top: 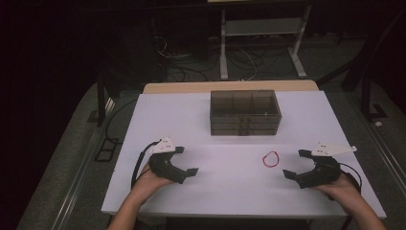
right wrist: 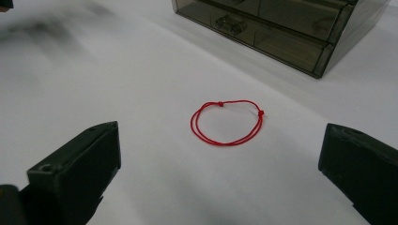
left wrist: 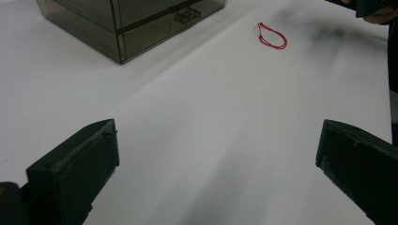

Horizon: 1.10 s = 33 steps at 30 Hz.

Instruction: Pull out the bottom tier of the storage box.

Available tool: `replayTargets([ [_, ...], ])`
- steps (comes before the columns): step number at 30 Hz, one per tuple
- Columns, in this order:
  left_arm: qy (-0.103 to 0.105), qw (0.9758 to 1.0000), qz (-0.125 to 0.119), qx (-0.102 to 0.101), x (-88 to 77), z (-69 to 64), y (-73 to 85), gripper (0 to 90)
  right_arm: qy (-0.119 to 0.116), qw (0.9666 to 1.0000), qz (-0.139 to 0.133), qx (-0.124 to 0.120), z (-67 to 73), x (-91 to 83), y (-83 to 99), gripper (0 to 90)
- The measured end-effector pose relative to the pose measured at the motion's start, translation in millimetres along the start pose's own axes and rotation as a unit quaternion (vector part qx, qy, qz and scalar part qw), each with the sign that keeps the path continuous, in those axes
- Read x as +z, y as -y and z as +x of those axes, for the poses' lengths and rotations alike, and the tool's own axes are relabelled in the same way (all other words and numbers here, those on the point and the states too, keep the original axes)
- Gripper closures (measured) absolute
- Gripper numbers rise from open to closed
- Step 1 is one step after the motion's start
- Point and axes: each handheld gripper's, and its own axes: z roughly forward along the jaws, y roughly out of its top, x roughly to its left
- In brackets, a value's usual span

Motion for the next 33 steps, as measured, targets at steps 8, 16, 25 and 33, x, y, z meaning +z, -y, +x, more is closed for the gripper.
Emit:
replayTargets([
  [8, 0.001, 1.0000, -0.003, 0.002, -0.2, -0.6, -0.2, 0.0, -0.001, 1.0000, 0.000, -0.002, 0.8, 0.0, -0.9, 0.0],
  [16, -0.001, 1.0000, -0.005, 0.000, -1.3, -0.8, -0.1, 0.0, -0.003, 1.0000, -0.004, 0.003, 0.6, 1.6, -3.4, 0.0],
  [25, -0.001, 1.0000, -0.006, -0.001, -1.1, -1.1, 0.2, 0.0, -0.004, 1.0000, -0.008, 0.002, -0.4, 3.6, -6.4, 0.0],
  [33, 0.003, 0.9999, -0.009, -0.004, 0.9, 0.5, -0.5, 0.0, -0.002, 0.9999, -0.012, 0.006, -3.1, 3.1, -7.8, 0.0],
])
